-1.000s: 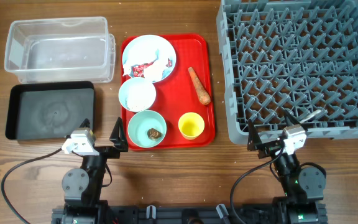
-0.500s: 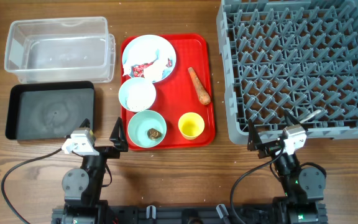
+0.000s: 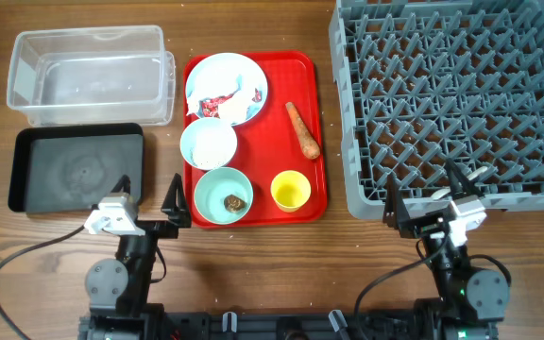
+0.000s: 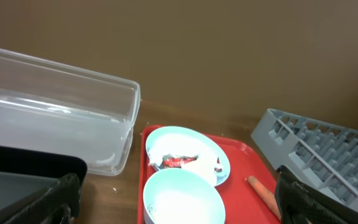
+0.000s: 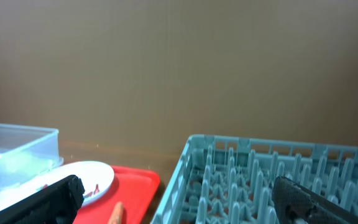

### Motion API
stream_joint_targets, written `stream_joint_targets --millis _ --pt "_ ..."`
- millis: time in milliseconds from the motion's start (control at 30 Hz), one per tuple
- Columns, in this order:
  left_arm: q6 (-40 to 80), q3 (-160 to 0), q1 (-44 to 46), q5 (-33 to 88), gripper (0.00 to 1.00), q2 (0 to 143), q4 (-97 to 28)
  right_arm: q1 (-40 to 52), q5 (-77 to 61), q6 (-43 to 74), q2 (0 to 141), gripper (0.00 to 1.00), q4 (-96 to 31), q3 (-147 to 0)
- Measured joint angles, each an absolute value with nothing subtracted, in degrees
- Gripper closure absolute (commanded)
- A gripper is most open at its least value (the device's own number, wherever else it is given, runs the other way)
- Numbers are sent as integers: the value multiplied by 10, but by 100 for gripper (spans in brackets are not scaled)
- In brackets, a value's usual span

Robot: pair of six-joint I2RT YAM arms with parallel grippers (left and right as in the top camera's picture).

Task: Sort waste into correct bins and load items into the dishwasher rack
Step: 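Reach the left gripper to the white plate and grasp the tissue and wrappers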

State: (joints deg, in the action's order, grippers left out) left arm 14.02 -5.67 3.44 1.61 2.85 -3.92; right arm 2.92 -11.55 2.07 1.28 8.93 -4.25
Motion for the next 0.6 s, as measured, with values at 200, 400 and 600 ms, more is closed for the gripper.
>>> stream_joint_targets --millis 200,400,600 --pt "140 -169 34 16 0 150 -79 29 -116 48 18 0 89 -88" --pt "139 -326 34 16 0 323 -171 29 -134 52 114 0 83 -164" --pt "110 -477 46 16 0 441 -261 29 -167 52 299 0 -15 -324"
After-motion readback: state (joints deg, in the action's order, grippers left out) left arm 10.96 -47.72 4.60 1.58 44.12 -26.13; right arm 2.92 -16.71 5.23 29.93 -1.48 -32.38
